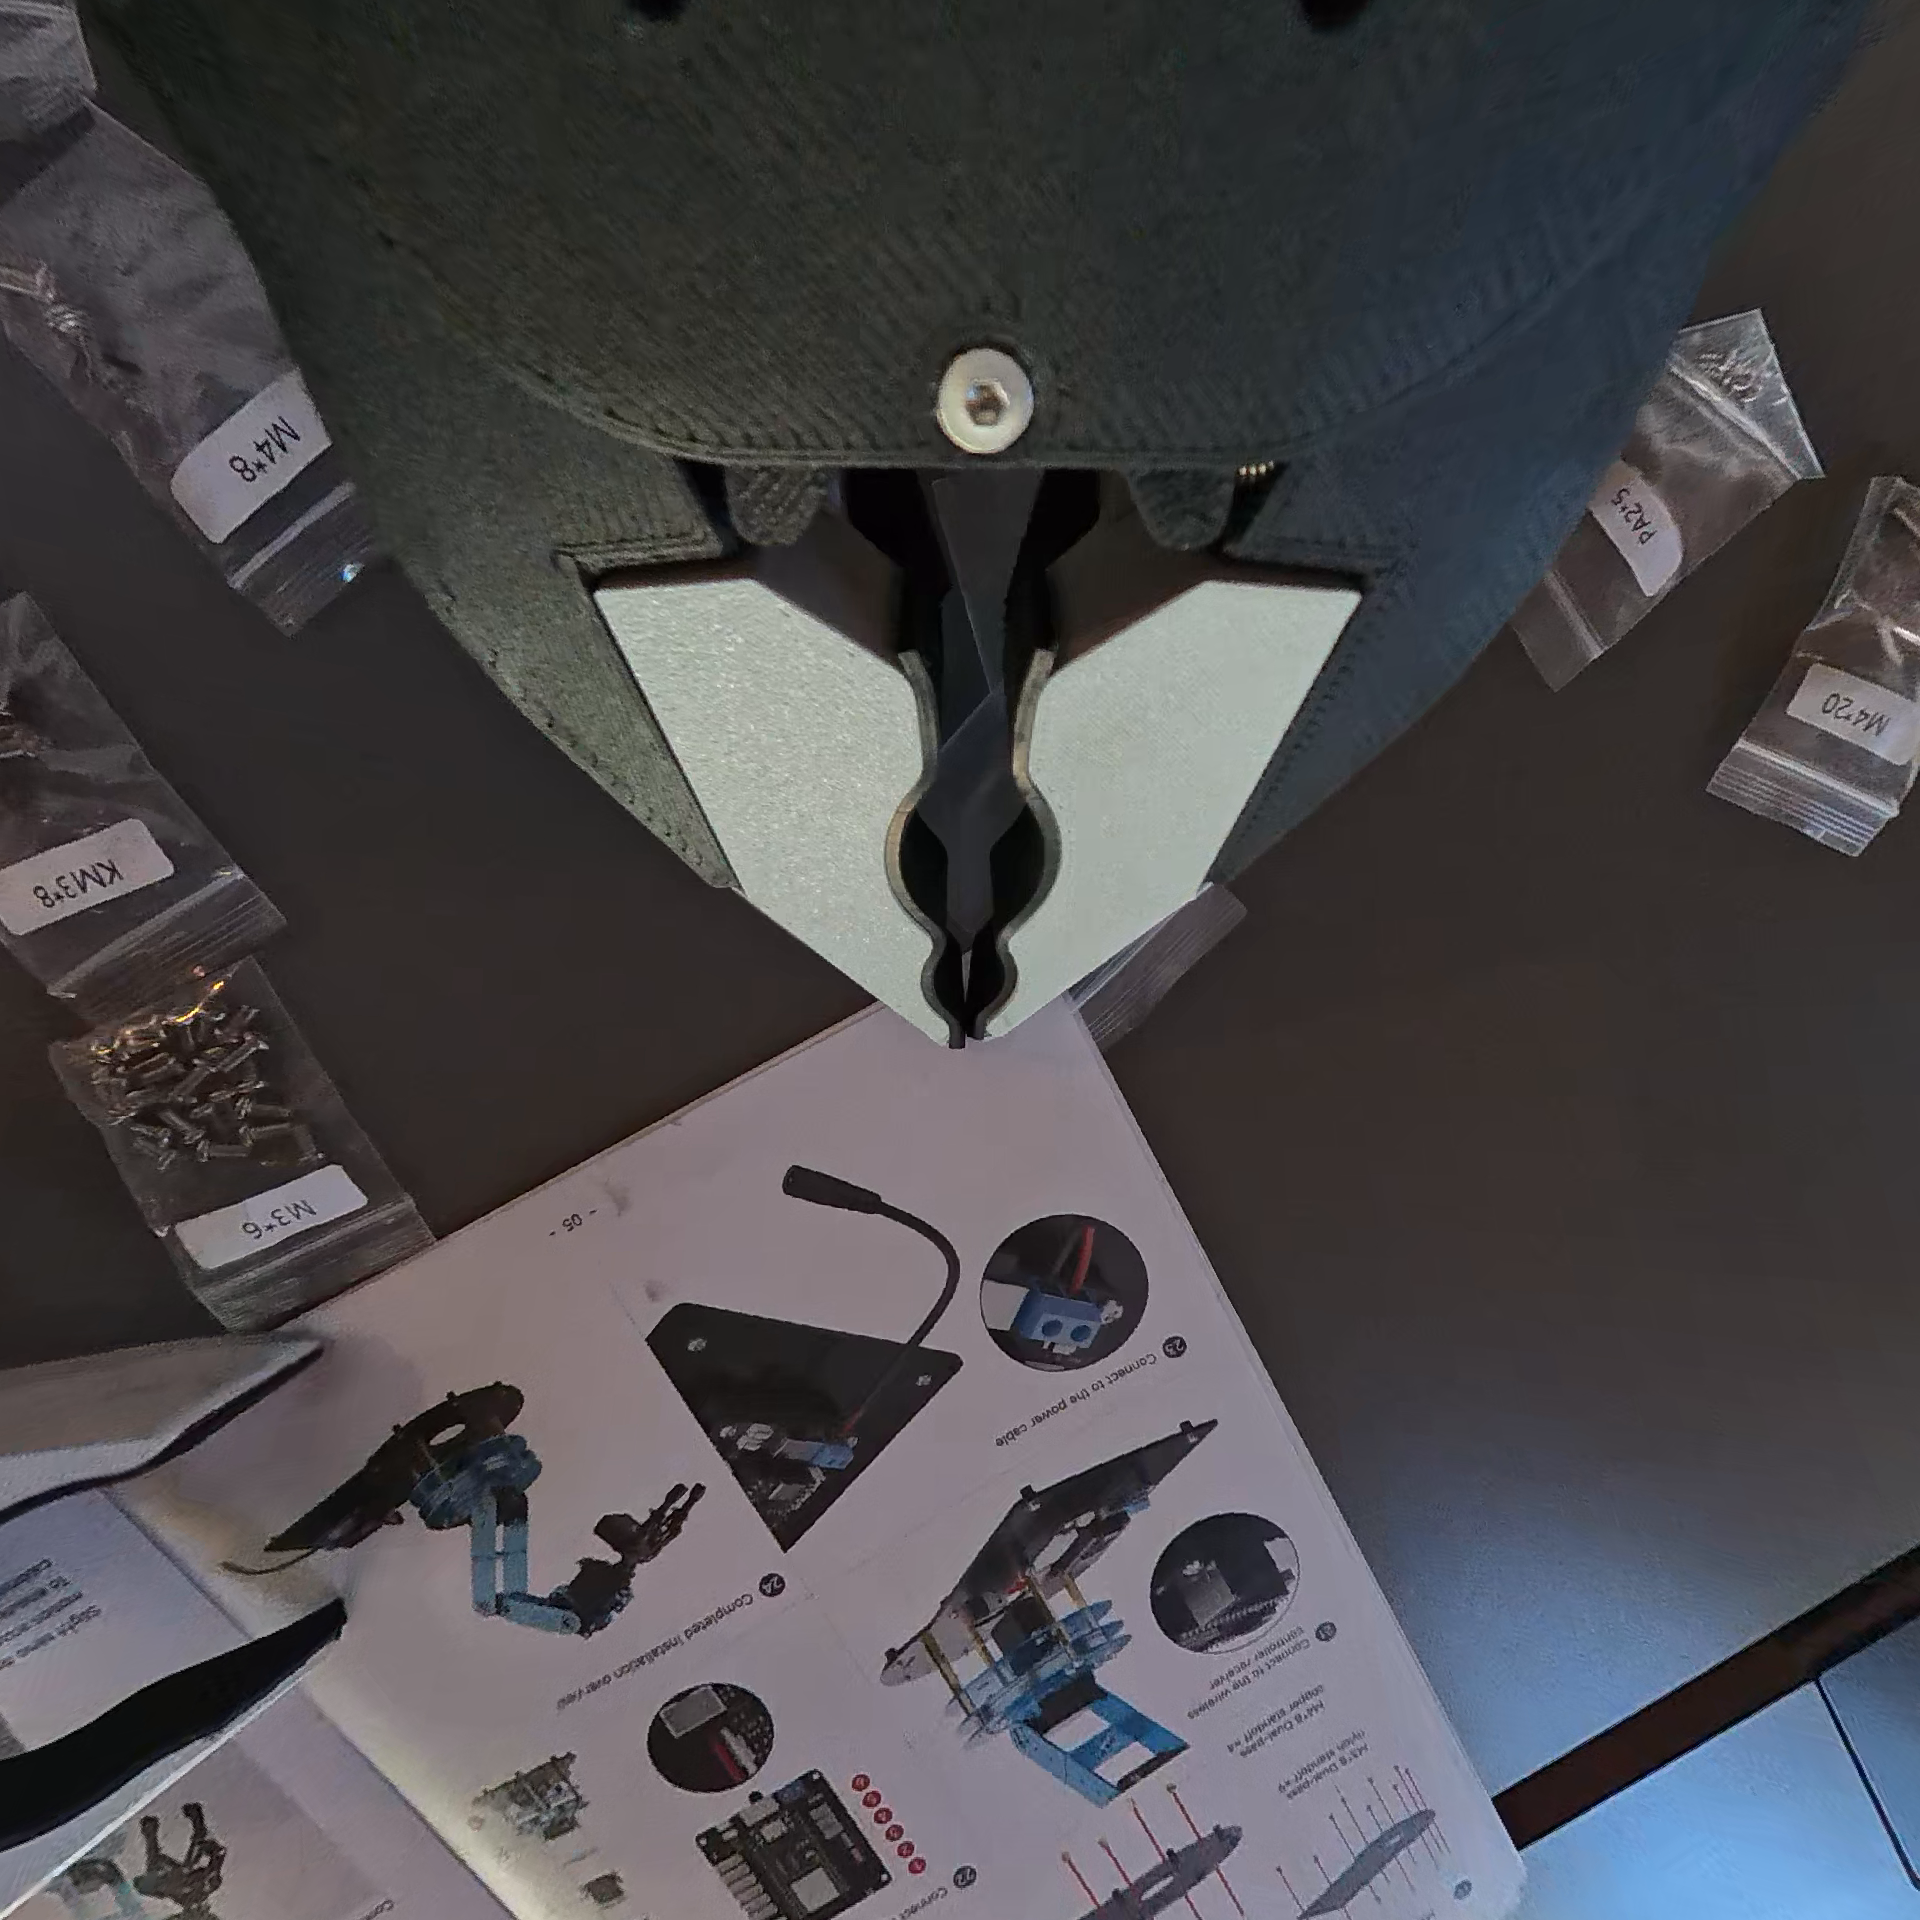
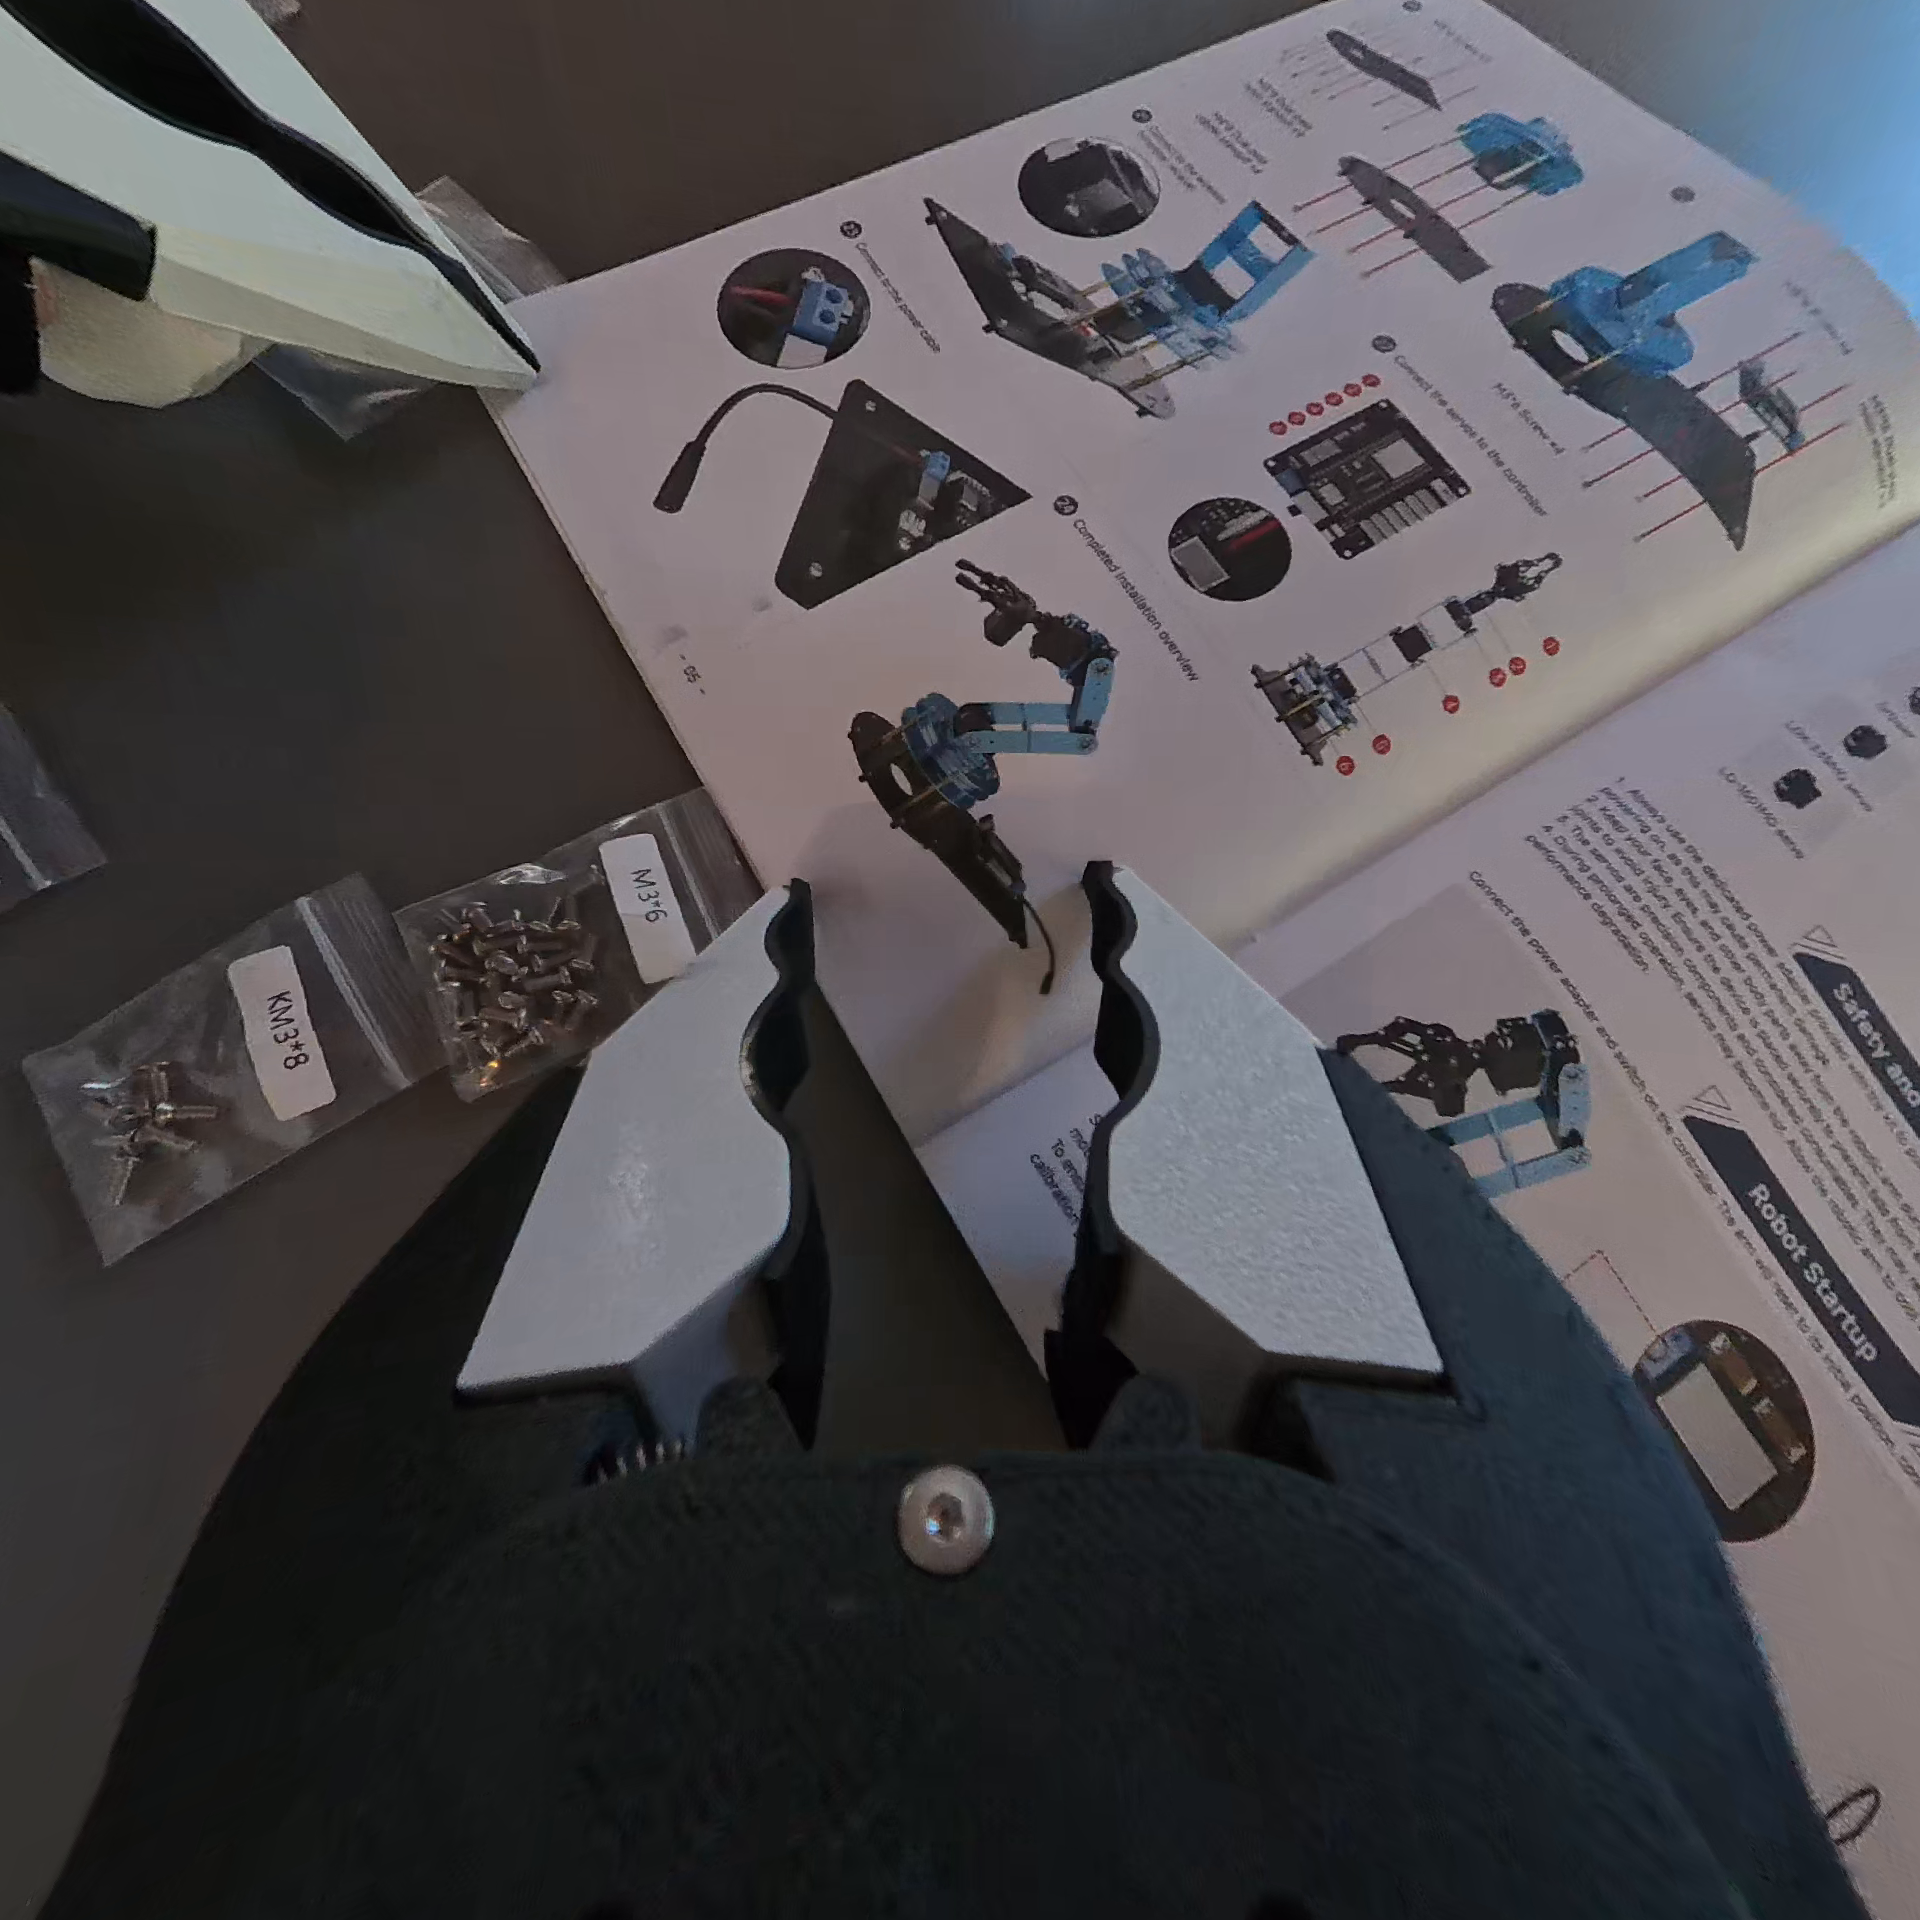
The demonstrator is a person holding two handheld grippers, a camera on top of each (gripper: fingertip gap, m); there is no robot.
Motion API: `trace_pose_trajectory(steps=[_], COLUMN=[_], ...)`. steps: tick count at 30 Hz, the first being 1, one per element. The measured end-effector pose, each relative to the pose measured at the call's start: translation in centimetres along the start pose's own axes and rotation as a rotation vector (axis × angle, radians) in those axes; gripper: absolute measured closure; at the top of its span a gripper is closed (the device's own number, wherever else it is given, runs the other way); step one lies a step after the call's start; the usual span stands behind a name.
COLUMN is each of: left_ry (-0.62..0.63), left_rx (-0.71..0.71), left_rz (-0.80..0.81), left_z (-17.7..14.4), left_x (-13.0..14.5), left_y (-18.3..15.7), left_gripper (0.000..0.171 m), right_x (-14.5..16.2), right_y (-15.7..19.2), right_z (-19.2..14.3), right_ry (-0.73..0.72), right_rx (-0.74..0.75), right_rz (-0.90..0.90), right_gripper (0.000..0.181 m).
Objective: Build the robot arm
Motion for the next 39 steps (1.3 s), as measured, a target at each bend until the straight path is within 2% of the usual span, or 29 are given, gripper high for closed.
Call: trace_pose_trajectory(steps=[7,13,18,30,32,35,39], left_ry=[0.038,0.038,0.08,0.155,0.166,0.099,-0.13], left_rx=[-0.053,-0.069,-0.049,-0.043,-0.067,-0.084,-0.081], left_rz=[0.034,-0.029,-0.054,-0.07,-0.063,-0.064,-0.104], left_z=[-0.4,-0.8,-1.2,-2.3,-2.4,-2.8,-6.4], left_x=[0.3,0.8,1.1,2.0,2.1,1.2,-1.0], left_y=[0.4,1.4,1.7,2.8,3.1,3.3,2.6], left_gripper=[0.171,0.164,0.163,0.164,0.16,0.153,0.151], right_x=[0.6,1.5,2.0,2.5,2.5,2.0,0.6], right_y=[-1.7,-0.9,-1.2,-2.7,-2.6,-1.8,-0.9], right_z=[-0.3,-1.5,-1.6,-2.4,-2.5,-3.4,-5.9], right_ry=[-0.022,-0.02,-0.041,0.037,0.041,-0.009,-0.127], right_rx=[-0.047,-0.08,-0.055,0.025,0.029,0.017,-0.021], right_rz=[0.036,-0.049,0.008,0.067,0.063,-0.008,-0.067], right_gripper=[0.13,0.107,0.114,0.113,0.114,0.113,0.112])
Point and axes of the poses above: each gripper's, where its closed fingertips meet, z out along the fingers, x out of its underside, y = z × x across the jaws, the point moved 6 cm from there along -z, back along the fingers, and after that the axes turned 3 degrees about -z, right-handed, at the moved point
